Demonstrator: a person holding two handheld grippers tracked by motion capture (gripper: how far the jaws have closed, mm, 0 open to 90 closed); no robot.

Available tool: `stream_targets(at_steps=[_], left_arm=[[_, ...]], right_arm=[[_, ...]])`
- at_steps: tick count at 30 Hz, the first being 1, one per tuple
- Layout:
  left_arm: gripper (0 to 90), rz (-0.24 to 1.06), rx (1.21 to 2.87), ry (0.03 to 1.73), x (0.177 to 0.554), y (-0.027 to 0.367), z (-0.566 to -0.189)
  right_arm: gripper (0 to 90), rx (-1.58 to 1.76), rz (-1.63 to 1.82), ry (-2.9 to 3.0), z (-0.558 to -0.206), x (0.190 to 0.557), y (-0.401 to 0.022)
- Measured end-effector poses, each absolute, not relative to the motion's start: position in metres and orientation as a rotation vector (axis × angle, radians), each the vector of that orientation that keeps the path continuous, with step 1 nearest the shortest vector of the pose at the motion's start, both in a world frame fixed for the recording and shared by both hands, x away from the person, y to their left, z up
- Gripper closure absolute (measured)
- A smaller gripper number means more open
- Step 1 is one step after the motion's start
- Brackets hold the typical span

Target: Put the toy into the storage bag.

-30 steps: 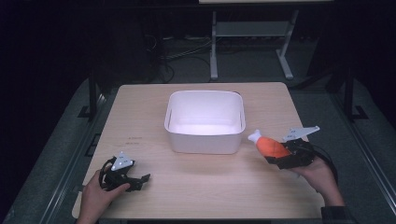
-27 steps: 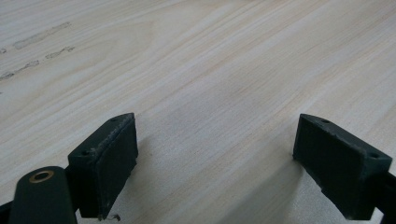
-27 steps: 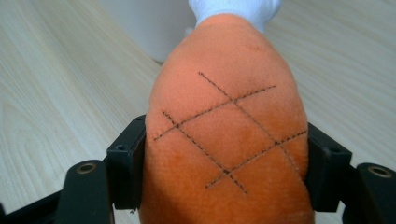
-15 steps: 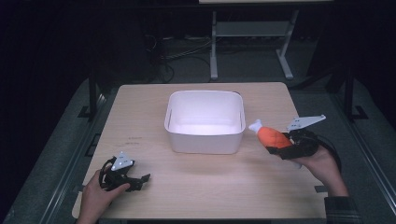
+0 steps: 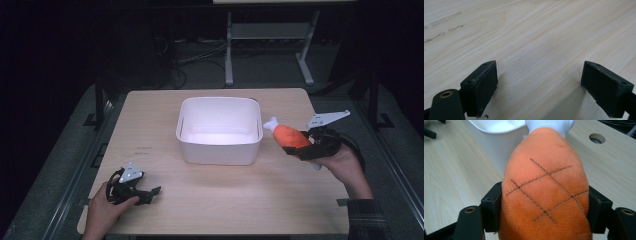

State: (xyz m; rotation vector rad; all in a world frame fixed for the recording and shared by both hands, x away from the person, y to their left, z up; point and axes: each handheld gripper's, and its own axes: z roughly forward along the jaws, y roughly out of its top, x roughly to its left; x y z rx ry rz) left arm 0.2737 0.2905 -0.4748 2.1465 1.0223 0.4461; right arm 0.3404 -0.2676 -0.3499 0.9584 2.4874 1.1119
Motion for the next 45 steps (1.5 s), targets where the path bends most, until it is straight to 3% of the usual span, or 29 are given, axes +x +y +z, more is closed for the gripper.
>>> stream_targets(at_steps=[45], left_arm=[[13.1,0.446,2.146,1.024,0.274,0.290,-0.475]], right_arm=[[29.1,0.697,1.179,2.604,-0.304,0.396,-0.190]])
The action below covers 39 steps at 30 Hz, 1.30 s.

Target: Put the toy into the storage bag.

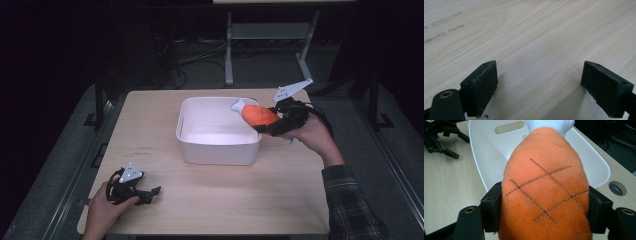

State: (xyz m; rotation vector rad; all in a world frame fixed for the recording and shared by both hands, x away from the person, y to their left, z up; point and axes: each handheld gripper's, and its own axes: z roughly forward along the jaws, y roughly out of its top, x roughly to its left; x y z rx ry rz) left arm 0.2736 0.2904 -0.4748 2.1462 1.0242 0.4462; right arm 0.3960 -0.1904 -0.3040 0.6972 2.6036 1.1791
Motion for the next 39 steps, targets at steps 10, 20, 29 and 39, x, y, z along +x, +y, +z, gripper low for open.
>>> stream_targets(at_steps=[10,20,29,39], left_arm=[[13.1,0.447,2.143,1.025,0.274,0.290,-0.475],[13.1,0.448,2.143,1.024,0.274,0.290,-0.475],[13.1,0.448,2.143,1.025,0.274,0.290,-0.475],[13.1,0.446,2.145,1.024,0.274,0.290,-0.475]], right_arm=[[28.1,0.601,1.171,2.672,-0.301,0.406,-0.166],[27.1,0.485,1.168,2.730,-0.298,0.415,-0.138],[26.6,0.389,1.177,2.799,-0.303,0.425,-0.109],[25.8,0.314,1.175,2.853,-0.310,0.430,-0.087]])
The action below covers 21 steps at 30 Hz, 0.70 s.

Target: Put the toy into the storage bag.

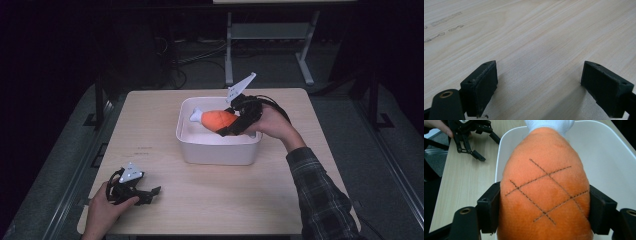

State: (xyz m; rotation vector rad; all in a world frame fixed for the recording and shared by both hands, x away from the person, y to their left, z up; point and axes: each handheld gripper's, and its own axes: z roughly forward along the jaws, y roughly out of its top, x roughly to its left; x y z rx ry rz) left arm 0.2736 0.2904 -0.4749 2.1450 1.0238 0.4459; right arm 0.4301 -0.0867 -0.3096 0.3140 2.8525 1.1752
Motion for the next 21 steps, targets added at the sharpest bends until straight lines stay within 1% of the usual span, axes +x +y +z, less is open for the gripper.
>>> stream_targets(at_steps=[21], left_arm=[[13.1,0.446,2.146,1.025,0.274,0.290,-0.475]], right_arm=[[23.8,0.235,1.113,2.937,-0.323,0.431,-0.073]])
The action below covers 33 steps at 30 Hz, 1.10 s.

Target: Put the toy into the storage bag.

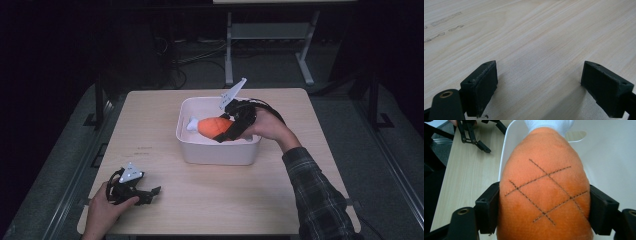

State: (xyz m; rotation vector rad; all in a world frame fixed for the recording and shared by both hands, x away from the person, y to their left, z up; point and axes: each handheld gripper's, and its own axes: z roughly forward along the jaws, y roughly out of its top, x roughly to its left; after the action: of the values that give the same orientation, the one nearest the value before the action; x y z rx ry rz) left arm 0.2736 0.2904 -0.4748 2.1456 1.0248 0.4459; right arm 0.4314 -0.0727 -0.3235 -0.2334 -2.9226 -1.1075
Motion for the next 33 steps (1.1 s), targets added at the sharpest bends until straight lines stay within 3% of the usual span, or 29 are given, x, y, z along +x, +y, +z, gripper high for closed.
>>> stream_targets(at_steps=[22,33], left_arm=[[13.1,0.446,2.146,1.024,0.274,0.290,-0.475],[13.1,0.447,2.142,1.025,0.274,0.290,-0.475]], right_arm=[[14.5,-0.238,-1.107,-2.915,-0.325,0.430,-0.071],[14.5,-0.271,-1.151,-2.916,-0.314,0.426,-0.082]])
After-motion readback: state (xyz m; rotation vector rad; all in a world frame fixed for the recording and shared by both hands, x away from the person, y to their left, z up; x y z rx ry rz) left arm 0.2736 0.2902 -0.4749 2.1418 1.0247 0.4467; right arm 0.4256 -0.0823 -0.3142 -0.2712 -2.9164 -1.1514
